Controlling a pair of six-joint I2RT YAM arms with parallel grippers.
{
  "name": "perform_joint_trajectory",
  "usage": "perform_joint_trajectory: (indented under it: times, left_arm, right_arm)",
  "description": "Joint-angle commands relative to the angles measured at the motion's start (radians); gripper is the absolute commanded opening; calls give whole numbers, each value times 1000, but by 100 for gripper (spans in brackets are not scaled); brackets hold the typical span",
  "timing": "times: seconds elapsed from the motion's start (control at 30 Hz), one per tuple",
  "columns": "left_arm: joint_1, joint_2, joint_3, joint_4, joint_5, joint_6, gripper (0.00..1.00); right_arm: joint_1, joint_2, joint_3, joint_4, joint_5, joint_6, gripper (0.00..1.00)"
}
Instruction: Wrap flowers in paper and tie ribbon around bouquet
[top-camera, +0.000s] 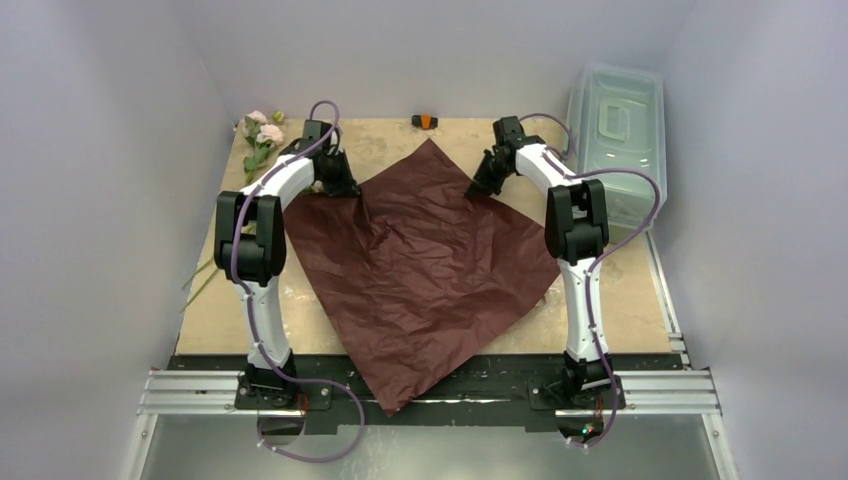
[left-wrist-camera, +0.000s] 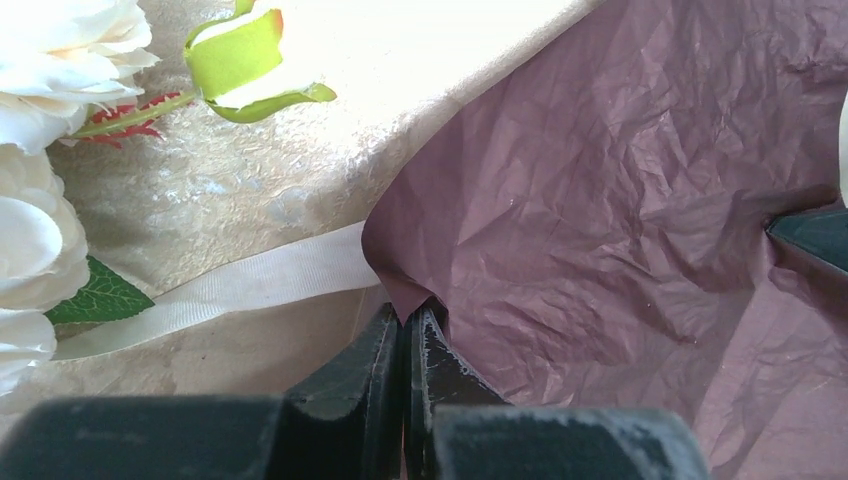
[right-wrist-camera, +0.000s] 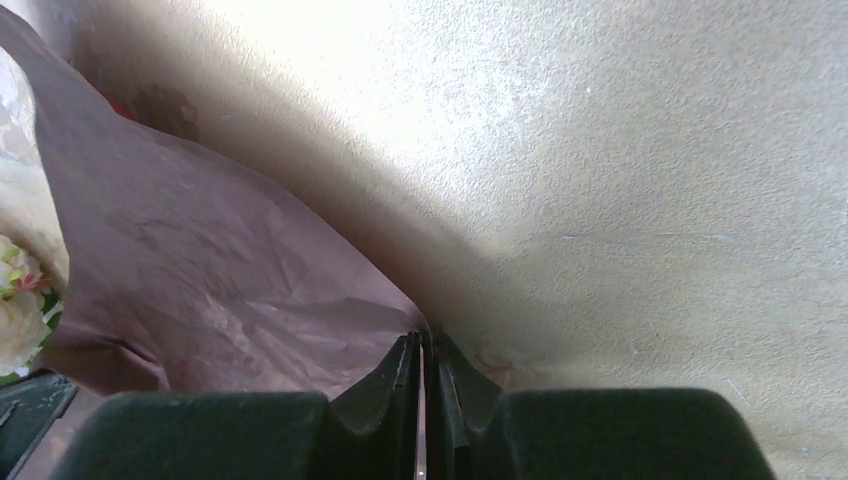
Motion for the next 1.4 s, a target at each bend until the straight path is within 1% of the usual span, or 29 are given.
perform_joint_trajectory:
  times: [0.0,0.07,0.1,0.13,0.2,0.23,0.27,0.3,0.37,0.4,0.47,0.63,0.73,0.83,0.97,1.1,1.2,1.3,1.37]
  left_arm:
    - [-2,-37,17,-4,-4,10,6]
    - [-3,-62,8,-11,-9,8,11]
    - [-3,-78,0,-11,-10,7,15]
    - [-3,-93,-4,-13,-13,7,21]
    - [-3,-125,-5,-33,-33,12,41]
    - [-3,-142,-5,-42,-46,17,49]
    - [-3,-162,-5,-48,-57,23,59]
    - [-3,-181,-4,-55,-69,29,73]
    - [-3,-215,12,-73,-88,47,93]
    - [-3,-227,23,-89,-99,58,96]
    - [-3,-245,49,-127,-133,85,99]
    - [19,-282,64,-194,-245,131,98]
    - [78,-312,33,-206,-297,133,98]
    - [151,-337,-2,-200,-363,132,96]
    - [167,-362,-58,-149,-540,209,97]
    - [168,-346,-93,-122,-633,323,98]
    - [168,-332,-133,-85,-634,441,98]
    - [168,-324,-185,-30,-535,564,97]
    - [168,-316,-216,22,-502,584,96]
  right_arm:
    - [-9,-66,26,-28,3,0,19]
    - [-10,-69,52,-44,10,-7,26]
    - [-12,-68,71,-60,15,-8,30]
    - [-14,-67,91,-85,21,-8,36]
    - [-14,-65,123,-131,13,-11,44]
    - [-14,-70,128,-147,8,-13,48]
    - [-14,-80,120,-156,-3,-16,50]
    - [-14,-95,103,-160,-12,-19,52]
    - [-14,-136,36,-159,-21,-21,57]
    - [-14,-157,1,-151,-26,-21,59]
    - [-14,-201,-69,-127,-39,-22,61]
    - [-13,-257,-165,-118,-65,-45,60]
    - [-14,-302,-236,-116,-58,-58,61]
    - [-16,-341,-286,-106,-21,-62,69]
    - [-27,-343,-246,-136,24,-86,78]
    - [-30,-353,-161,-184,83,-119,84]
    - [-31,-378,-104,-226,135,-154,85]
    - [-30,-428,-93,-251,168,-197,85]
    - [-30,-472,-128,-255,177,-219,85]
